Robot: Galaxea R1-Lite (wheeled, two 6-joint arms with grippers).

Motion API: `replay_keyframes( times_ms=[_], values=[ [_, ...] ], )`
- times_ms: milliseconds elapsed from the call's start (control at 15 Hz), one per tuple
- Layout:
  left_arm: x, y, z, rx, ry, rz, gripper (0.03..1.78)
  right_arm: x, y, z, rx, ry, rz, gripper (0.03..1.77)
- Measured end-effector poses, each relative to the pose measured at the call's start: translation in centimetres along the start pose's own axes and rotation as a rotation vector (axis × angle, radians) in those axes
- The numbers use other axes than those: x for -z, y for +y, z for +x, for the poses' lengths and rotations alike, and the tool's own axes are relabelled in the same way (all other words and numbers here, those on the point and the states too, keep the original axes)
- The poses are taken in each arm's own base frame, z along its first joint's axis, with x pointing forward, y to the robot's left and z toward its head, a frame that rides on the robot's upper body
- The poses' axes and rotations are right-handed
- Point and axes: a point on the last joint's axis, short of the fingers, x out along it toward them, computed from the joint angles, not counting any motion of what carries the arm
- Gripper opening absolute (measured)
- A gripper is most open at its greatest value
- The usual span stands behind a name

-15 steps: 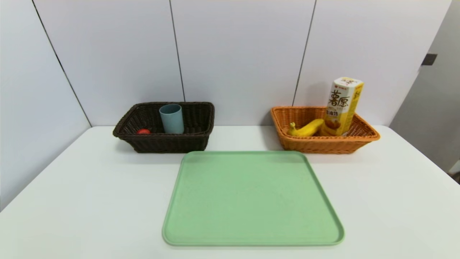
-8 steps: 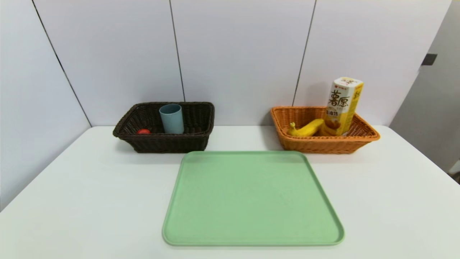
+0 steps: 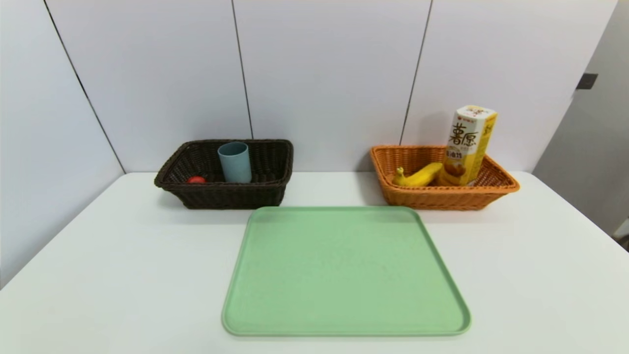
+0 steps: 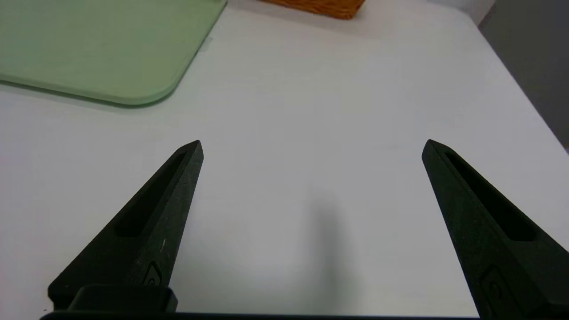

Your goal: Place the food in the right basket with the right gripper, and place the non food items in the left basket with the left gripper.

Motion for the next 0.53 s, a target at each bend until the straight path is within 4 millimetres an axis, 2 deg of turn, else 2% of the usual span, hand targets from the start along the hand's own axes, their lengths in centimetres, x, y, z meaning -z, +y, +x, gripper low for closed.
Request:
replay_keyframes(
  times_ms=[200,533],
  values=[
    [0.0,0.0,0.0,0.001,0.0,0.0,1.69,0.21,0.06,-0.59,0.005,-0.078,0.02,1.7],
    [0.0,0.0,0.0,0.001,0.0,0.0,1.69,0.29,0.08,-0.82,0.011,-0.11,0.001,1.7]
  ],
)
